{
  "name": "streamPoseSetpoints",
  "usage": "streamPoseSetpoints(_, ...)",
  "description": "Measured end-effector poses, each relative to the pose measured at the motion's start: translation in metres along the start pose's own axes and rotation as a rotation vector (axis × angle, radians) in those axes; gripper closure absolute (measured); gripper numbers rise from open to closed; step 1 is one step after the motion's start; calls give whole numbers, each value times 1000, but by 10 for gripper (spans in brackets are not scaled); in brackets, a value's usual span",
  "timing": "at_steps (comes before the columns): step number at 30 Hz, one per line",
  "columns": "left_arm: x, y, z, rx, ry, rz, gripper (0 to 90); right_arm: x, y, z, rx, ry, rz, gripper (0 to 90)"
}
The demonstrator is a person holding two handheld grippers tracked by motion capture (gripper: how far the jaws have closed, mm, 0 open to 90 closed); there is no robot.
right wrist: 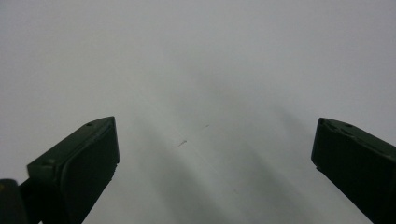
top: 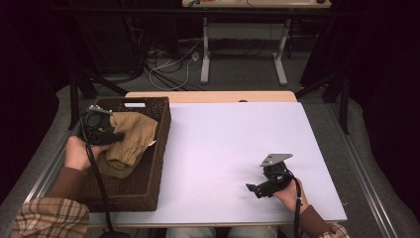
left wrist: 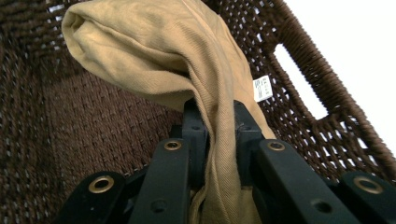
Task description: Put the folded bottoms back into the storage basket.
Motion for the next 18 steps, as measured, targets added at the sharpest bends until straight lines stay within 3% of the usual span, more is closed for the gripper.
streamPoseSetpoints(8,-8,12,6,6,-37,43,780,0,0,0,0,-1,-1,4)
streamPoseSetpoints(13,-14,18,11,32,-42,86,728,0,0,0,1,-1,-3,5)
streamPoseSetpoints(16,-18,19,13,41,-62,97,603,0,0,0,2,-1,-2,5)
streamPoseSetpoints(18,-21,18,16,67,-64,105,470,0,0,0,0,-2,-1,5)
Point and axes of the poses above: each handheld gripper's, and its own axes: y roughly forward along the jaws, x roughly out of its top, z roughly to its left, the point moved 6 cm from there along y, roughly forward along the jaws
